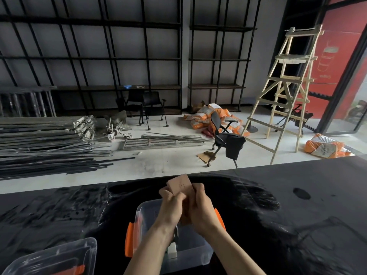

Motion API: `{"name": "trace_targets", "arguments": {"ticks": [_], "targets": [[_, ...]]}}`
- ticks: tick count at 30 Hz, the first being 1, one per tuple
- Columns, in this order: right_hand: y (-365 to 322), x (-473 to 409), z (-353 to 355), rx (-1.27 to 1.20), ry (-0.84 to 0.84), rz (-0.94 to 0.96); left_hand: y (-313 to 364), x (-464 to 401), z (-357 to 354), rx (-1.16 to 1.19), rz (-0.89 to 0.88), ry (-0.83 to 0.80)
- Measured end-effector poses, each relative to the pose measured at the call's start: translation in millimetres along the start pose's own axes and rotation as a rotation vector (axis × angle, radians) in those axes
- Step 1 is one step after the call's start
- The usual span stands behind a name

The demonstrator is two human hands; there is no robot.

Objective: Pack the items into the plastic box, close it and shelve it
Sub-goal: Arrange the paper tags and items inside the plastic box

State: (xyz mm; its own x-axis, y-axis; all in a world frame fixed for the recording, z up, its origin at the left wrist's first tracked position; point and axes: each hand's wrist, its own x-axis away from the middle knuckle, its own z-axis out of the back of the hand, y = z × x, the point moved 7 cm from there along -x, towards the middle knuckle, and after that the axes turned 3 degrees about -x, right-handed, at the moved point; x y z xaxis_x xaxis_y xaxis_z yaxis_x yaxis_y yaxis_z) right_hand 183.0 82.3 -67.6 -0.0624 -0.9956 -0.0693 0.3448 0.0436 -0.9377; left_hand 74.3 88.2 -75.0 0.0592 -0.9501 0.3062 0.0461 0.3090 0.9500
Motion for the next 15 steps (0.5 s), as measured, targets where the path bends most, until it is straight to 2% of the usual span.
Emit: {"name": "trace_targets", "arguments": {"ticks": [3,6,8,10,12,15], "targets": [[-4,-3,11,0.137,0.049,0.035,-6,3,4,-0.087,-0.029,0.008],[-1,-4,43,0.43,0.25,0.11,-21,1,7,-0.177,0.009,-0.008],[14,-5,55,0.568,0.245,0.03,-36,-1,6,-0.323,0.064,-0.034],[37,-6,54,0.575,0.131,-0.075,-54,-5,3,-0.419,0.135,-0.071],[51,-4,48,0.475,0.055,-0.141,-60,-6,0,-0.501,0.193,-0.086],[59,1,42,0.299,0.073,-0.167,-62,-11,-7,-0.614,0.215,-0.105]]}}
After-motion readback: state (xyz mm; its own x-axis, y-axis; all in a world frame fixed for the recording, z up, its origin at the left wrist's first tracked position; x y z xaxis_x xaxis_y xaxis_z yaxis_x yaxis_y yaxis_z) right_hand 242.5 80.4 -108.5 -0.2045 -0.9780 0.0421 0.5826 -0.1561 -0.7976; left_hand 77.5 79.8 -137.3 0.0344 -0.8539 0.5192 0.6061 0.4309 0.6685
